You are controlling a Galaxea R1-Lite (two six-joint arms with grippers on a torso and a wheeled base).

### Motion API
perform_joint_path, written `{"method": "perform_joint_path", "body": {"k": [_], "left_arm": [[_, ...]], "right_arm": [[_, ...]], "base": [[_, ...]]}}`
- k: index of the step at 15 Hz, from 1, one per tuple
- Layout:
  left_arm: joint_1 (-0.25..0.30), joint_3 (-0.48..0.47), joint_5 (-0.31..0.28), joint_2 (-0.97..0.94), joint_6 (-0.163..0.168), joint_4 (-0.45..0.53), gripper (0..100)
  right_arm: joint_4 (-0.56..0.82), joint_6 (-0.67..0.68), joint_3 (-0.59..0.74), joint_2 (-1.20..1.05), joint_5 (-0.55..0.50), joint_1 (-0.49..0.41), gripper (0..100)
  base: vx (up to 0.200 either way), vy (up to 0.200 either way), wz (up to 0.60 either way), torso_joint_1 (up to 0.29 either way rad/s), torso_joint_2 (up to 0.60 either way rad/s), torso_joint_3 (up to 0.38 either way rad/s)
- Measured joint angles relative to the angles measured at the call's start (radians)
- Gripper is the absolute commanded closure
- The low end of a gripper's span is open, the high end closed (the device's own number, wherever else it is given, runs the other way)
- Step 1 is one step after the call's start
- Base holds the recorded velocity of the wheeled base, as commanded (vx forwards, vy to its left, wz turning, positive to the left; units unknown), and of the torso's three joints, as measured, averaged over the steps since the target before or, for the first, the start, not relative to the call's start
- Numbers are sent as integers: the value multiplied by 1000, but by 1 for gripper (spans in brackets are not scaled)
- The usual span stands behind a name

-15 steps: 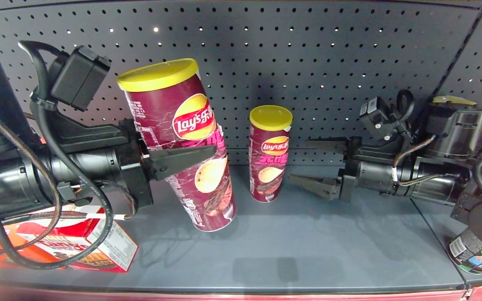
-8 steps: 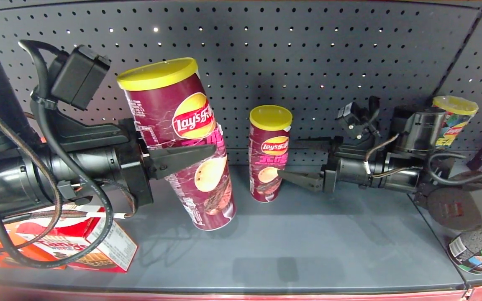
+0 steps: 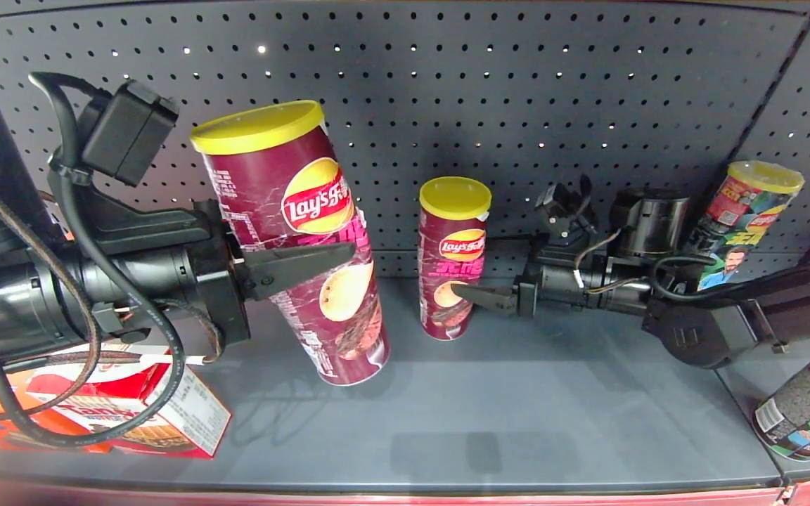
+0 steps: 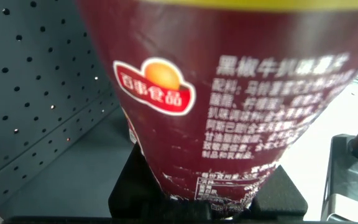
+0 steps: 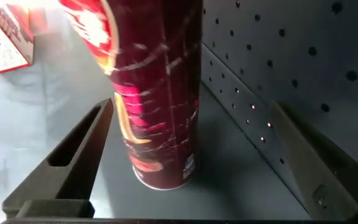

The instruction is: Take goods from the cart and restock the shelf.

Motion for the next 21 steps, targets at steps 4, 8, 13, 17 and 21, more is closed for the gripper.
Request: {"method": "perform_joint_path", "body": {"k": [4,8,13,17,21], "left_arm": [[2,3,1,4,0,-2,100],[1,5,1,11,0,-3,100],[1,8,2,18,1,-3,100],[1,8,3,26,2,-3,100],[1,7,3,29,2,-3,100]], "right_arm": [[-5,0,-45,49,41,1,0],[-28,2,-81,86,93,9,0],[-47,2,-97,124,121,25,0],[-69,4,-114,155,179,35,100],[-84,8,-111,165,163,41,100]], "base": [[0,0,0,0,0,0],[0,0,0,0,0,0],[0,0,0,0,0,0],[0,0,0,0,0,0],[0,0,0,0,0,0]]}}
